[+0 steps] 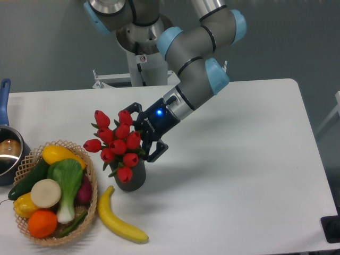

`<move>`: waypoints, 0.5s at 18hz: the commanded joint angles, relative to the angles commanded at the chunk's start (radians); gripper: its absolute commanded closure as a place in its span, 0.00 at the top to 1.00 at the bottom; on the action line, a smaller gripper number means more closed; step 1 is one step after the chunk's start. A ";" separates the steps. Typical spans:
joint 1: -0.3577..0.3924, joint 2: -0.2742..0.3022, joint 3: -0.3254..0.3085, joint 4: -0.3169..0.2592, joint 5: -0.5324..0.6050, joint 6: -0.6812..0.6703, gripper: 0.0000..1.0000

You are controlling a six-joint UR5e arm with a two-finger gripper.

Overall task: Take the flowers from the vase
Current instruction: 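Position the gripper around the tulip stems and close it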

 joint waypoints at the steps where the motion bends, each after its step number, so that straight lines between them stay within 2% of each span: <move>1: -0.002 0.000 0.002 0.002 0.000 0.003 1.00; 8: -0.006 -0.005 0.000 0.020 -0.002 0.002 1.00; 9: -0.006 -0.003 0.002 0.020 -0.002 0.003 0.97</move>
